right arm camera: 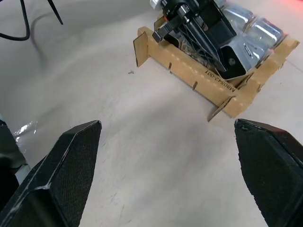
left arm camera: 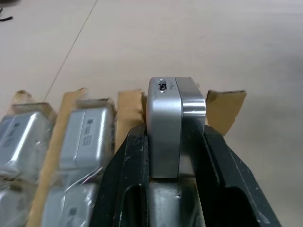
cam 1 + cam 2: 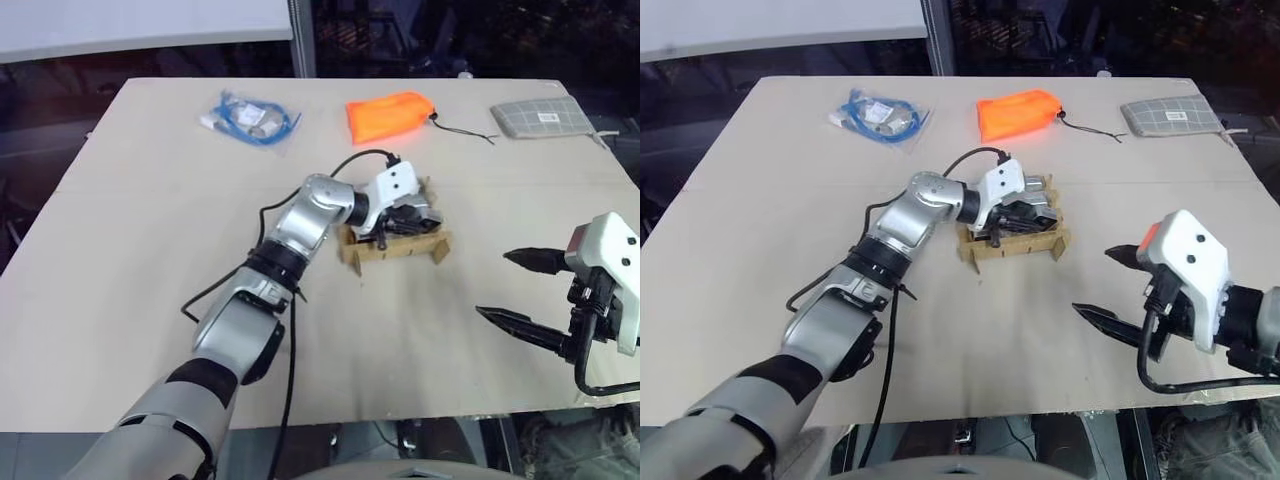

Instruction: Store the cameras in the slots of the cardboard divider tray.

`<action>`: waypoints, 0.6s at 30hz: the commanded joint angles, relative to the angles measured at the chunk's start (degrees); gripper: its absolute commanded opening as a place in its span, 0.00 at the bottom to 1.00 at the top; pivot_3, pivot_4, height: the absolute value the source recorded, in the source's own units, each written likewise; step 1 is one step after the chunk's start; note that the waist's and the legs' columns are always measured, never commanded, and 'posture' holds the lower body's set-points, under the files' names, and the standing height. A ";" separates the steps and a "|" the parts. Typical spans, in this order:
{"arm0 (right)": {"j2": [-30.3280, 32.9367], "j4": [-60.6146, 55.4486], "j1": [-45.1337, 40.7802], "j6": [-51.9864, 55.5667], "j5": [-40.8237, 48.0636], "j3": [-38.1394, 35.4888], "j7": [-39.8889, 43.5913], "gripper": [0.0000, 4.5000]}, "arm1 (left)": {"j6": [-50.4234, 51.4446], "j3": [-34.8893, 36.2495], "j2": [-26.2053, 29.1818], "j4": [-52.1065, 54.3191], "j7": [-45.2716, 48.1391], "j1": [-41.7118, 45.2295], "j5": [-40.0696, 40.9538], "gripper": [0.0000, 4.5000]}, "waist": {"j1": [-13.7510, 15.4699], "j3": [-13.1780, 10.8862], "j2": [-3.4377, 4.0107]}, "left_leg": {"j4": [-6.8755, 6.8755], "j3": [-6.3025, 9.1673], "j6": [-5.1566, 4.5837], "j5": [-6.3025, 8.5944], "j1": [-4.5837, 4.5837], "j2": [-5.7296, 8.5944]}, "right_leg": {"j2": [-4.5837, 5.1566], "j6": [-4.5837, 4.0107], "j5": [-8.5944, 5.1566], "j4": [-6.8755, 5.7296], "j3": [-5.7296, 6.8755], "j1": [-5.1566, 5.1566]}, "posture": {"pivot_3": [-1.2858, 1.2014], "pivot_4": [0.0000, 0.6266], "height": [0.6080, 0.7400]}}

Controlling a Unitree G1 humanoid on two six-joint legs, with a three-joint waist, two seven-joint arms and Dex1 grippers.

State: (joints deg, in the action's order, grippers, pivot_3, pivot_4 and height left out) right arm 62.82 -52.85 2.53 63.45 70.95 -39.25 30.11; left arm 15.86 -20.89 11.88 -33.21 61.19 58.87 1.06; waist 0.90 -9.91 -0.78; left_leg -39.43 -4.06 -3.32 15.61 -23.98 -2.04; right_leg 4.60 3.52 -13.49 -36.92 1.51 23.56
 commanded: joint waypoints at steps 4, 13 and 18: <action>1.26 -0.03 0.95 -2.56 0.51 -1.05 -0.91 0.99 | 0.48 1.26 -3.50 0.49 -2.60 0.54 0.15 0.17 | 0.05 0.00 -0.01 | 0.00 -0.01 0.00 0.00 -0.01 0.02 | 0.01 0.00 0.00 0.00 0.00 0.00 | 0.52 0.24 1.00; 1.71 -0.35 1.82 -3.99 0.91 -0.90 -1.89 0.99 | -0.51 1.22 -4.27 -0.35 -5.05 -0.61 -1.18 0.17 | 0.09 0.00 -0.01 | -0.02 0.01 0.00 0.00 -0.01 0.01 | 0.02 0.01 0.00 0.00 0.00 -0.01 | 0.52 0.24 1.00; 2.30 -0.29 2.02 -4.56 1.10 -0.63 -2.00 1.00 | -1.59 0.94 -3.83 -0.47 -5.67 -1.06 -2.19 0.40 | 0.09 0.00 -0.02 | -0.02 0.01 0.00 0.00 -0.01 0.01 | 0.02 0.01 0.00 0.00 0.01 -0.01 | 0.52 0.24 1.00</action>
State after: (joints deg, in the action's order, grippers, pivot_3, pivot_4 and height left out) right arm 64.35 -52.84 4.55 60.09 71.50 -39.18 28.25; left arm 15.61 -20.32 8.39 -34.35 55.92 57.99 -0.95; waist 0.99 -9.91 -0.80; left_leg -39.45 -4.05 -3.31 15.61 -23.99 -2.03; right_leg 4.61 3.53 -13.48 -36.92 1.52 23.55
